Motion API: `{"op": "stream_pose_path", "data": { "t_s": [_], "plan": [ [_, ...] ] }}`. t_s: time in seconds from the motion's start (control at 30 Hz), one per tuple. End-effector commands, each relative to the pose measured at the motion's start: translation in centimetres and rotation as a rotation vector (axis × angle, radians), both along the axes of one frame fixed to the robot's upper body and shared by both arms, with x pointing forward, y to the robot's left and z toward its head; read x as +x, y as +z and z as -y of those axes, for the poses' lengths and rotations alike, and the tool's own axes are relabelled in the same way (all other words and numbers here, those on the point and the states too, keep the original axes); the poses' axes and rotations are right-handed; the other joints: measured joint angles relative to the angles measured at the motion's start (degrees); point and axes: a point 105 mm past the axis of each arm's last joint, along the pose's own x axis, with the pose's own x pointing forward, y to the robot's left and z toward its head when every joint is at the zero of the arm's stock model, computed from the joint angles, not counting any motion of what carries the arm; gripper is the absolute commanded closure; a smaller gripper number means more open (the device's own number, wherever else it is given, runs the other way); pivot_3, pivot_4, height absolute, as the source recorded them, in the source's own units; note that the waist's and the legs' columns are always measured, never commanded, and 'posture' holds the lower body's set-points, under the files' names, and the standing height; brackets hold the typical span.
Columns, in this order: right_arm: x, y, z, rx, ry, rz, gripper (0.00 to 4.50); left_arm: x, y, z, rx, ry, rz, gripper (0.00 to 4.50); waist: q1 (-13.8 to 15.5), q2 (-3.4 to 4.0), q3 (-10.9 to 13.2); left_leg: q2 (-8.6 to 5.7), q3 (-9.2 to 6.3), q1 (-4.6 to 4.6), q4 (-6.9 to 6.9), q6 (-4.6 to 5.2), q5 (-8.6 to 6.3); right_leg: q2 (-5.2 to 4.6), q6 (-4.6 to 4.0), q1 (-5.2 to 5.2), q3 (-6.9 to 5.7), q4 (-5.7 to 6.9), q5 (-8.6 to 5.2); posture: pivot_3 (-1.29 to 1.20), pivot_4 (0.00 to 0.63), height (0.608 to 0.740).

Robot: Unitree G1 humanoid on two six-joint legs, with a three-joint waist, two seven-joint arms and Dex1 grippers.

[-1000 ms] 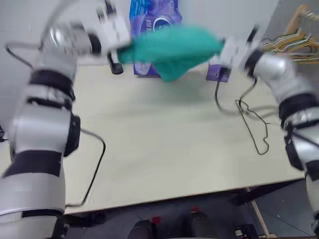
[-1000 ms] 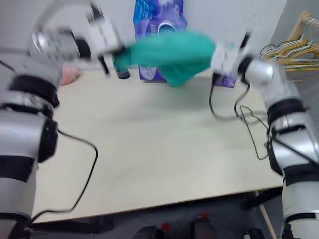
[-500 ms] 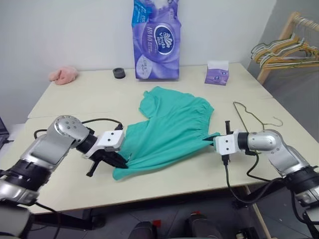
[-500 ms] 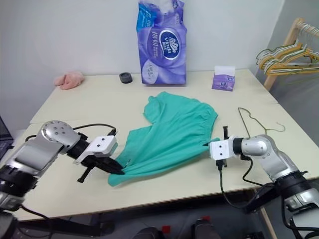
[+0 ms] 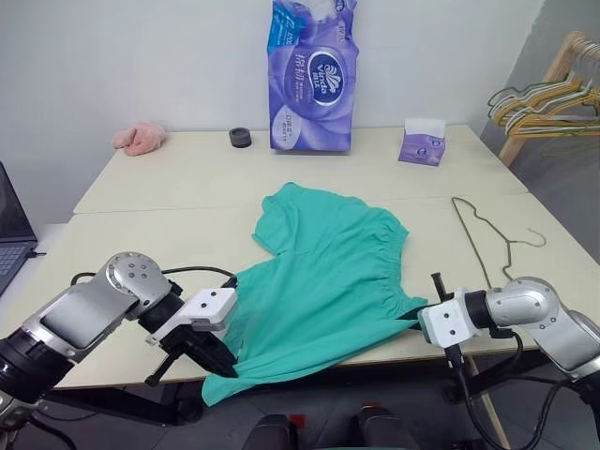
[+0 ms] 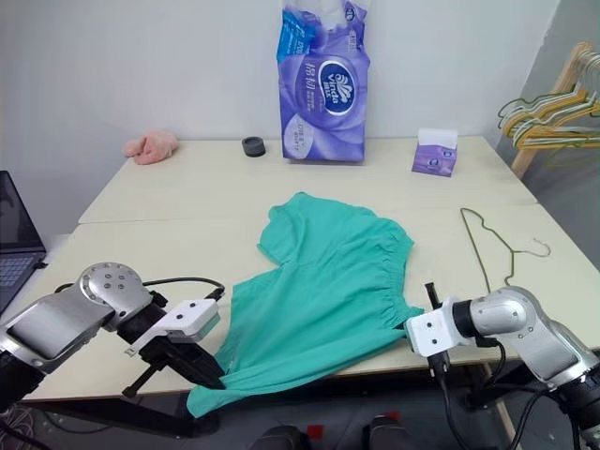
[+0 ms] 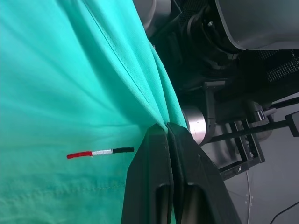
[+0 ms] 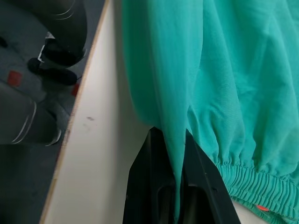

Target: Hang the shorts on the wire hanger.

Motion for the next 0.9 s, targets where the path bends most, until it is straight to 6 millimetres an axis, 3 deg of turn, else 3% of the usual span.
{"op": "stream_pose_path", "data": {
  "t_s": [0.03,0.4,0.5,0.67,0.87,0.9],
  "plan": [
    [0.3,1.1,0.4,-0.008,-0.046,0.001,4.49,-0.3,0.8,0.4,-0.006,-0.020,0.002,4.50,-0.03,0.00,0.00,0.00,0.02,0.00,0.00,0.00,0.00,0.01,0.00,0.00,0.01,0.00,0.00,-0.04,0.048,0.740],
    [-0.7,1.0,0.5,-0.055,-0.041,-0.061,4.49,-0.8,0.5,1.2,-0.023,-0.053,-0.008,4.50,-0.01,0.01,-0.01,0.01,0.05,0.01,0.00,0.00,0.00,0.02,0.14,0.00,0.02,-0.02,-0.09,-0.05,0.044,0.740],
    [-1.3,1.0,0.6,-0.066,-0.041,-0.099,3.81,-0.6,0.3,1.4,-0.028,-0.047,-0.003,3.83,-0.03,0.00,-0.01,0.02,0.06,0.00,0.00,0.00,0.00,0.03,0.16,0.00,0.02,-0.02,-0.11,-0.06,0.043,0.740],
    [-2.2,1.5,1.3,-0.137,-0.006,-0.114,2.15,-0.1,0.6,1.8,-0.053,-0.023,0.013,2.37,-0.02,0.00,-0.01,0.03,0.06,0.01,0.00,0.00,0.00,0.04,0.19,0.00,0.02,-0.03,-0.12,-0.06,0.043,0.740],
    [-1.9,4.7,0.5,-0.047,0.013,-0.067,0.05,2.9,2.3,3.3,-0.156,0.047,0.132,0.56,0.04,-0.03,0.01,0.05,0.07,0.00,0.00,0.00,0.00,0.04,0.23,0.00,0.02,-0.04,-0.15,-0.06,0.049,0.740],
    [-1.6,5.5,0.5,-0.011,-0.018,-0.066,0.05,3.8,2.9,3.8,-0.191,0.078,0.167,0.56,0.09,-0.06,0.02,0.05,0.06,0.00,0.01,0.00,0.00,0.04,0.22,0.00,0.02,-0.04,-0.14,-0.06,0.049,0.740]
  ]
}}
